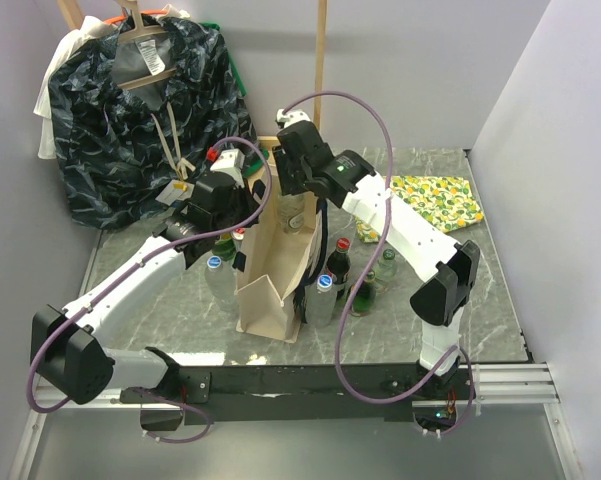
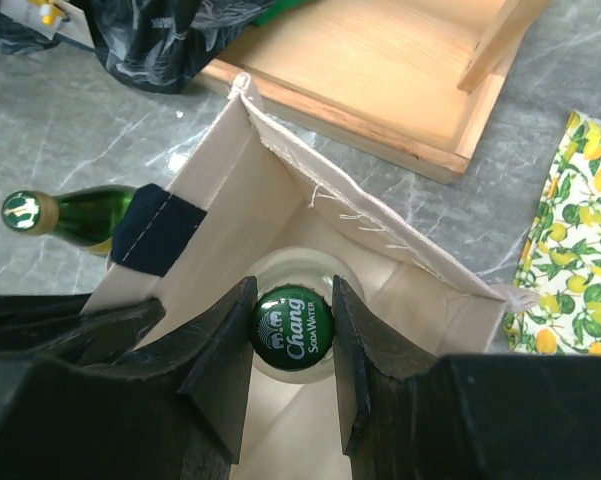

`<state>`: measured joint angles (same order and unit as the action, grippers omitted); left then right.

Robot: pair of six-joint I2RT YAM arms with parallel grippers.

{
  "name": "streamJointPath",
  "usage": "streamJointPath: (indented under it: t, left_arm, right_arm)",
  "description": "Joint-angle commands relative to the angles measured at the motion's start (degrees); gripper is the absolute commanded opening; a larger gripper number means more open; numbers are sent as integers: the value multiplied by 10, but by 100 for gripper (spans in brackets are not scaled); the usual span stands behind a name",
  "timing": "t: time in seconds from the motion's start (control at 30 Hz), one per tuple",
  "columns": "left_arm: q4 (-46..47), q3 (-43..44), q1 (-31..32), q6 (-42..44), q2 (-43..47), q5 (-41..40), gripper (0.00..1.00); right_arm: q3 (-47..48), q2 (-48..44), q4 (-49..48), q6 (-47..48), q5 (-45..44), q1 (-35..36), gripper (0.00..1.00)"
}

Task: Place the beverage into the canvas bag
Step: Place the drink in the canvas bag.

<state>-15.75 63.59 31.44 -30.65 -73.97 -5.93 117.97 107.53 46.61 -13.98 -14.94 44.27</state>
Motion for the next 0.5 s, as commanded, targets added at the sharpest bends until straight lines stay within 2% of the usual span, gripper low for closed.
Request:
streamJointPath:
  t: [0.0, 0.47]
  left_arm:
    - [2, -1, 0, 8, 18, -9, 1]
    - [-5, 2, 0, 10, 10, -5, 1]
  right_arm:
    - [-5, -36, -130, -23, -34, 0, 0]
    - [-123, -29, -272, -56, -99, 5, 0]
